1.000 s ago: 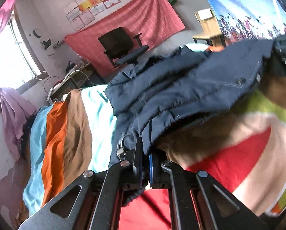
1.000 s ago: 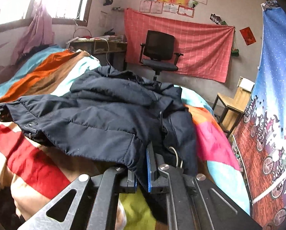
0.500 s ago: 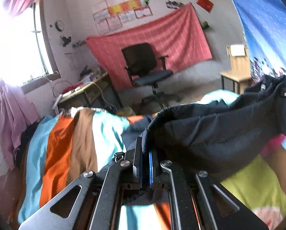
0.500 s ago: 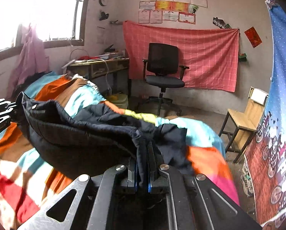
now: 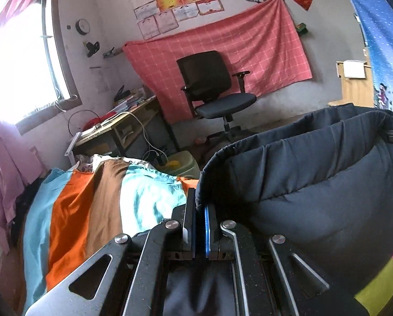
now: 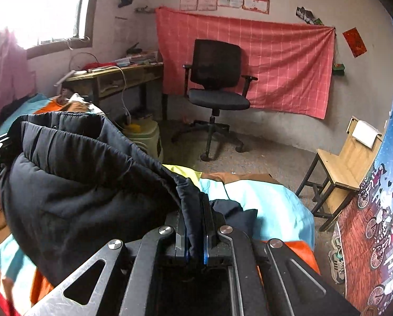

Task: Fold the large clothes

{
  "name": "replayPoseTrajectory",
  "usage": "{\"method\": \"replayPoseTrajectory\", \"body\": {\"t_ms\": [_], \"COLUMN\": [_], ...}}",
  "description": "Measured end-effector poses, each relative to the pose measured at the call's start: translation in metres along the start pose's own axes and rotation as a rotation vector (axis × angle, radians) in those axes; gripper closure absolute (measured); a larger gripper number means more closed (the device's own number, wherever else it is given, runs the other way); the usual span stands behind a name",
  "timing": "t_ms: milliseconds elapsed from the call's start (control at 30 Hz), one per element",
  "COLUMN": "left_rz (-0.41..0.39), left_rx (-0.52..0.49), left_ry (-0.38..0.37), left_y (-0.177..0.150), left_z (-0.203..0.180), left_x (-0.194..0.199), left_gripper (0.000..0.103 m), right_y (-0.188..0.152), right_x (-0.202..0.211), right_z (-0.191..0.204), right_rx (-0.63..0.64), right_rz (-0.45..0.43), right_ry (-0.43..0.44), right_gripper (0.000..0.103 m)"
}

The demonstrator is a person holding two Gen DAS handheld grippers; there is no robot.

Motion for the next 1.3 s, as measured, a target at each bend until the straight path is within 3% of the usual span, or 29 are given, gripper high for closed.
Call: {"method": "replayPoseTrajectory", "body": {"t_ms": [400,633,733,800,900,967,1000,1067,1100,1133,1300], "left_rz": [0.105,0.176,0.189,0.194,0.185,0.160,0.155,0.133,0.118,0.105,0.015], "left_rx": [0.127,0.169,0.233,0.247,0.241,0.245,0.256,0.303,0.333,0.354,0.438], "left_ry": [-0.003,-0.035,-0.054,-0.068,-0.081,-0.091,-0.103,-0.129,-0.140,-0.144,-0.201], "left_y": [-0.015,-0.018,-0.024,-0.025,-0.020,-0.015,-0.013,-0.006,-0.003,0.000,-0.001], "left_z": [0.010,0.006,0.007,0.006,0.003,0.005,0.007,0.014,0.020,0.023,0.041], "left_x": [-0.086,-0.121,-0.123,-0.123,-0.118,-0.112,-0.110,-0.102,-0.095,-0.089,-0.039], "left_gripper": [0.100,0.099,0.099,0.099,0.096,0.093,0.088,0.068,0.050,0.041,0.020], "right_y": [0.013,0.004,0.001,0.001,0.007,0.013,0.016,0.019,0.019,0.019,-0.006], "right_x": [-0.089,-0.115,-0.109,-0.103,-0.087,-0.078,-0.069,-0.061,-0.054,-0.052,-0.029], "right_z": [0.000,-0.009,-0.014,-0.016,-0.017,-0.015,-0.015,-0.011,-0.009,-0.007,0.002], "right_rx": [0.052,0.019,-0.026,-0.033,0.004,0.018,0.025,0.037,0.046,0.051,-0.003], "right_rz": [0.092,0.149,0.119,0.104,0.049,0.017,-0.011,-0.041,-0.056,-0.063,-0.117], "right_ry": [-0.081,-0.064,-0.016,-0.002,0.002,0.001,0.004,0.019,0.025,0.030,0.107], "right_gripper": [0.096,0.093,0.092,0.086,0.065,0.033,0.028,0.026,0.026,0.023,0.007]}}
Point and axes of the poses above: each gripper's, at about its wrist camera, not at the fingertips, and x roughly against the way its jaws point, z to its left, y to its top, the point moved 6 cm from there along -x, roughly the way its jaws point, and after that the axes turned 2 degrees about -z, right-handed, at the moved point
